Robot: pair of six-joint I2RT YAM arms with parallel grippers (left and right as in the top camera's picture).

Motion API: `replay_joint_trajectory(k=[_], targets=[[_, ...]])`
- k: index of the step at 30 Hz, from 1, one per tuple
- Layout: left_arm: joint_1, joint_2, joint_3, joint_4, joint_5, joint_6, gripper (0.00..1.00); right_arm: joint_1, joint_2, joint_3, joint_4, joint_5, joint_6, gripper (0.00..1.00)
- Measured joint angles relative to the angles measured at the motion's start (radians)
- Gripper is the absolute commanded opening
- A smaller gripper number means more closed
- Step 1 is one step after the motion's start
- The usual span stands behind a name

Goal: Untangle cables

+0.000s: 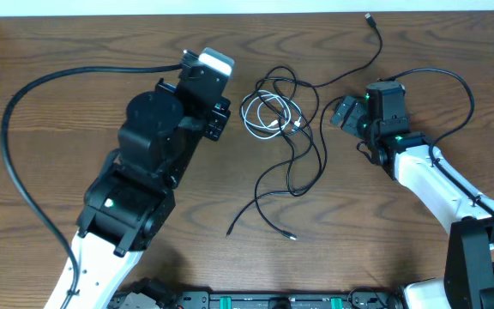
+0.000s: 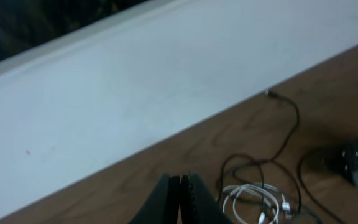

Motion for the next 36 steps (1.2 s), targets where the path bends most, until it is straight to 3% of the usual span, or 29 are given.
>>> replay_joint_trajectory(k=[2, 8, 13, 20, 28, 36], targets=[[0.0, 0.02, 0.0, -0.014, -0.008, 0.0, 0.09, 0.0, 0.0, 0.0, 0.0, -0.008, 0.0, 0.99], [0.0, 0.149, 0.0, -0.026, -0.016, -0.022, 0.34, 0.0, 0.0, 0.0, 0.0, -0.027, -0.001, 0.99], [0.0, 0.3, 0.0, -0.016, -0.016, -0.086, 0.45, 0.0, 0.0, 0.0, 0.0, -0.048, -0.015, 0.99], [0.0, 0.501, 0.0, 0.043, -0.016, -0.266, 0.5, 0.0, 0.0, 0.0, 0.0, -0.055, -0.027, 0.99], [0.0, 0.688, 0.0, 0.085, -0.015, -0.376, 0.69, 0.0, 0.0, 0.0, 0.0, -0.056, -0.031, 0.99], [0.0, 0.787, 0.0, 0.12, -0.014, -0.458, 0.7, 0.0, 0.0, 0.0, 0.0, -0.056, -0.031, 0.99]])
